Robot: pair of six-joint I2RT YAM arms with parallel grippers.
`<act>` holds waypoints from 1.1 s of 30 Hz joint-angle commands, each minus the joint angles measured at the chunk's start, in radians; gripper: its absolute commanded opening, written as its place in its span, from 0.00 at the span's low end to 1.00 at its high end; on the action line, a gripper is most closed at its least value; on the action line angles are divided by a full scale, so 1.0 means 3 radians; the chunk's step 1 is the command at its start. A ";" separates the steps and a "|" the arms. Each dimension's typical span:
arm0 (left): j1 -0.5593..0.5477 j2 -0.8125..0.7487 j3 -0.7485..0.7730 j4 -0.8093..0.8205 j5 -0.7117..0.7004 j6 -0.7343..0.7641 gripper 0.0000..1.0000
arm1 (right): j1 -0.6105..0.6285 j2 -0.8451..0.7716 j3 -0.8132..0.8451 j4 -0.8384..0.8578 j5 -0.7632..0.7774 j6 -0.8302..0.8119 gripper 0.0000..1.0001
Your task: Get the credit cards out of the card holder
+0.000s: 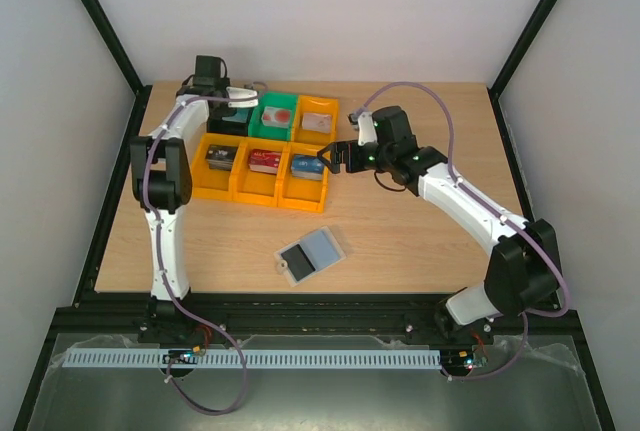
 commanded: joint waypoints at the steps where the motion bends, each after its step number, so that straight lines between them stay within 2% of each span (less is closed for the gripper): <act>1: -0.0034 0.0132 -0.0024 0.0412 -0.0085 0.0051 0.02 | -0.0025 0.0040 0.0120 -0.0044 -0.0065 -0.0059 0.99; 6: -0.0037 0.0258 -0.0025 0.0495 -0.0222 0.0164 0.02 | -0.0049 -0.0013 0.0114 -0.0068 -0.0070 -0.0077 0.99; 10: -0.0046 0.0237 -0.0041 0.0409 -0.0124 0.0170 0.02 | -0.0059 -0.0041 0.0105 -0.0052 -0.0084 -0.0072 0.99; 15: -0.0057 0.0297 -0.0043 0.0732 -0.0215 0.0028 0.04 | -0.0061 -0.0028 0.0141 -0.0041 -0.0263 -0.0041 0.99; 26: -0.0022 0.0074 -0.0028 0.0348 0.0092 -0.0026 0.60 | -0.0066 -0.0193 0.0102 -0.0061 -0.0226 -0.0073 0.99; 28: -0.0027 0.0052 -0.0007 0.0369 0.0096 -0.0085 0.66 | -0.0066 -0.0215 0.0102 -0.0070 -0.0238 -0.0066 0.99; 33: 0.0006 -0.0058 0.0075 0.0164 0.0243 -0.0141 0.71 | -0.0066 -0.0290 0.0064 -0.0074 -0.0231 -0.0068 0.99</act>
